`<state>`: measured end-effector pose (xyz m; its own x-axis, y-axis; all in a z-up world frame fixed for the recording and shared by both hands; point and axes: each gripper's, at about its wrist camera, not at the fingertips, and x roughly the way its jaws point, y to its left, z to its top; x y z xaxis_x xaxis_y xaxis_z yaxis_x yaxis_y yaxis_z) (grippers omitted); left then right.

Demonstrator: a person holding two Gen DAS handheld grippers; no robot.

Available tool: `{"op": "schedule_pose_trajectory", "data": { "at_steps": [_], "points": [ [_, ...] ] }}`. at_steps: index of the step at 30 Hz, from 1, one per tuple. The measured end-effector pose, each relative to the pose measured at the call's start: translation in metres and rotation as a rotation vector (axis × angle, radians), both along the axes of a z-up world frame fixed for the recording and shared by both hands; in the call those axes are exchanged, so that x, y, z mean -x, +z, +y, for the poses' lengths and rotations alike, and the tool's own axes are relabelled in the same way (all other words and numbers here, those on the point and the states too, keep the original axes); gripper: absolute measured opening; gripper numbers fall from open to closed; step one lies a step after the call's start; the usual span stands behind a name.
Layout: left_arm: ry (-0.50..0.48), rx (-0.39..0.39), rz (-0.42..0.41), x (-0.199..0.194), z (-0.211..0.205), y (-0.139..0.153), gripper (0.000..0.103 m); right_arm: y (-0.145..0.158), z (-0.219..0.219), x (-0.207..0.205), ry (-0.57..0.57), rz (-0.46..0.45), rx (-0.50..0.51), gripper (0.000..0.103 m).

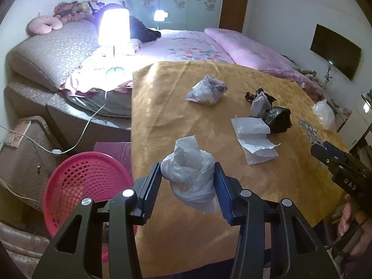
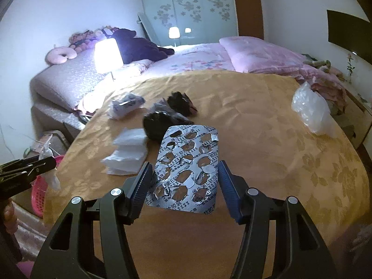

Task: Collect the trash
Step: 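Carry the blister pack and white bag with both tools over the pink basket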

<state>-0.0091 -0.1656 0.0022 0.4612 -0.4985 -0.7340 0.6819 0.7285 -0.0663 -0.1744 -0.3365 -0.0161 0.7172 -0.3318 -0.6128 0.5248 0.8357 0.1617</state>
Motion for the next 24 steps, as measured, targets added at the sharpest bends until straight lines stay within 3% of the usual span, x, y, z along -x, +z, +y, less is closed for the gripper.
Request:
{"op": "schedule_pose_trajectory", "data": {
  "at_steps": [13, 24],
  "points": [
    [0.134, -0.004, -0.005, -0.014, 0.053, 0.006, 0.043, 0.028, 0.037, -0.033, 0.147, -0.047, 0.035, 0.056],
    [0.284, -0.03, -0.02, -0.026, 0.105, 0.002, 0.043, 0.03, 0.083, -0.083, 0.325, -0.037, 0.032, 0.056]
  ]
}}
